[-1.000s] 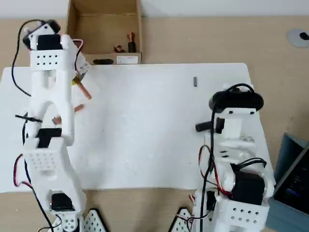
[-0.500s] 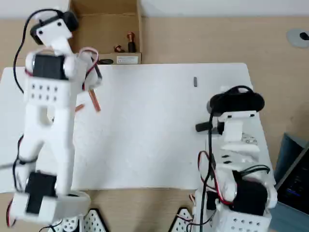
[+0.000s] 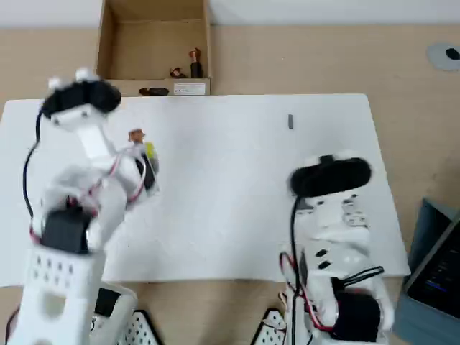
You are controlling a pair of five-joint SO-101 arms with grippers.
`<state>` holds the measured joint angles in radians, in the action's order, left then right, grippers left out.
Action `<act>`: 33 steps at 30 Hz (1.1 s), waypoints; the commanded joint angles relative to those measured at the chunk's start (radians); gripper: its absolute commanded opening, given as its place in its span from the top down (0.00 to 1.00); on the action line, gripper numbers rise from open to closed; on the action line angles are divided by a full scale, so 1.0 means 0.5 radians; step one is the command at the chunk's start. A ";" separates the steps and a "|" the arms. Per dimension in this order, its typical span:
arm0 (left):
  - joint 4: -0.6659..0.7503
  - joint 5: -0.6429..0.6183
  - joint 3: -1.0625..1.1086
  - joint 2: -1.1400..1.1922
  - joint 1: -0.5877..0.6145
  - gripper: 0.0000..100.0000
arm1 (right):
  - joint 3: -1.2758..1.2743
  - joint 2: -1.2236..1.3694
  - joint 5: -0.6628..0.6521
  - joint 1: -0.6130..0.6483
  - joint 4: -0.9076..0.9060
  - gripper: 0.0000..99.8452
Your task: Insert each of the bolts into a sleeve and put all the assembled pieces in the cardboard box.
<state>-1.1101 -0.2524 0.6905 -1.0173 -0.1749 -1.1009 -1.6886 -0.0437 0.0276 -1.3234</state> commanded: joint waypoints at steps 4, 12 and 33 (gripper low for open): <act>0.276 0.021 0.497 -0.594 -0.028 1.00 | -0.305 -0.302 0.086 0.373 0.292 0.99; 0.466 0.009 0.914 -1.155 -0.028 1.00 | -0.545 -0.459 0.203 0.695 0.512 0.99; 0.783 -0.347 1.043 -1.613 -0.083 1.00 | -0.821 -0.471 0.209 1.603 0.991 0.99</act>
<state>-0.7465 -0.4181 1.2490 -1.8105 -0.1811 -1.5136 -1.8052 0.0621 0.7948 -0.8585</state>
